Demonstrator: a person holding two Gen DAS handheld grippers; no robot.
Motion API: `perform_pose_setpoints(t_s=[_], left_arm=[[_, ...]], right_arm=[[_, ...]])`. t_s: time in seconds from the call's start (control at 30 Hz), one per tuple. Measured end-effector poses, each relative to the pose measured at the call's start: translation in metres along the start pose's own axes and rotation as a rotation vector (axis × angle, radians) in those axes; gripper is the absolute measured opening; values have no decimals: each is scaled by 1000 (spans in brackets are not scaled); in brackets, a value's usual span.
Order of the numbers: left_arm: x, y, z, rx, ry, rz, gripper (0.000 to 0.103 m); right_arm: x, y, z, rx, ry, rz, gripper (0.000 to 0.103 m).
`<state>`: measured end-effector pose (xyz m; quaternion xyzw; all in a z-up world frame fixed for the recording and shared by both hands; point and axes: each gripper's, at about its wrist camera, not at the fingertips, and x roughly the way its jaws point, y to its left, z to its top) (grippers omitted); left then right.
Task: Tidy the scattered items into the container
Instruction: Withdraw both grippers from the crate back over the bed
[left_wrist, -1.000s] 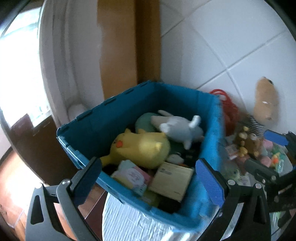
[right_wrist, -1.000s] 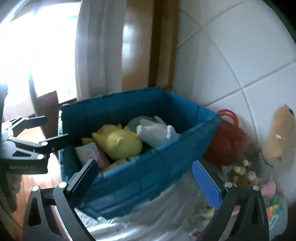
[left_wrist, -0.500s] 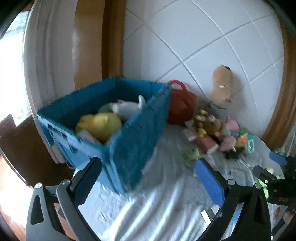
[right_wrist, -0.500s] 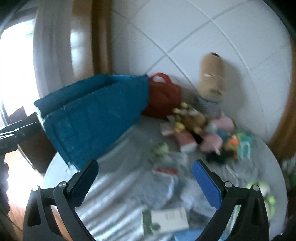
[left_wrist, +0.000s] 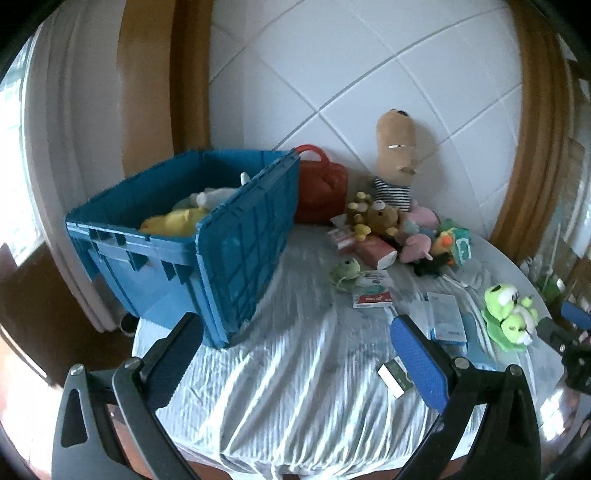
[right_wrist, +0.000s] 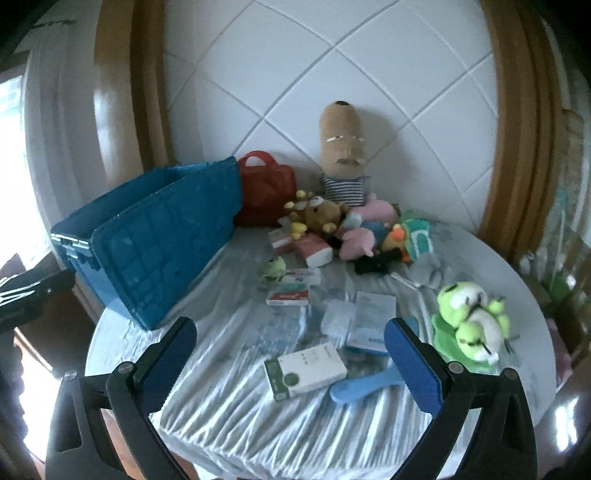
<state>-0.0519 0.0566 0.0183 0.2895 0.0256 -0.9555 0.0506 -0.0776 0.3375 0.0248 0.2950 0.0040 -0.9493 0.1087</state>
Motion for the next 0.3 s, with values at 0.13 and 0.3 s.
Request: perform_pose_setpoints(t_s=[0.13, 0.3], left_arm=[[-18, 9, -9, 10, -4, -19, 103], [-36, 19, -17, 10, -20, -56, 103]], right_arm=[[-14, 13, -13, 11, 18, -28, 103], [-31, 24, -25, 27, 14, -48, 103]])
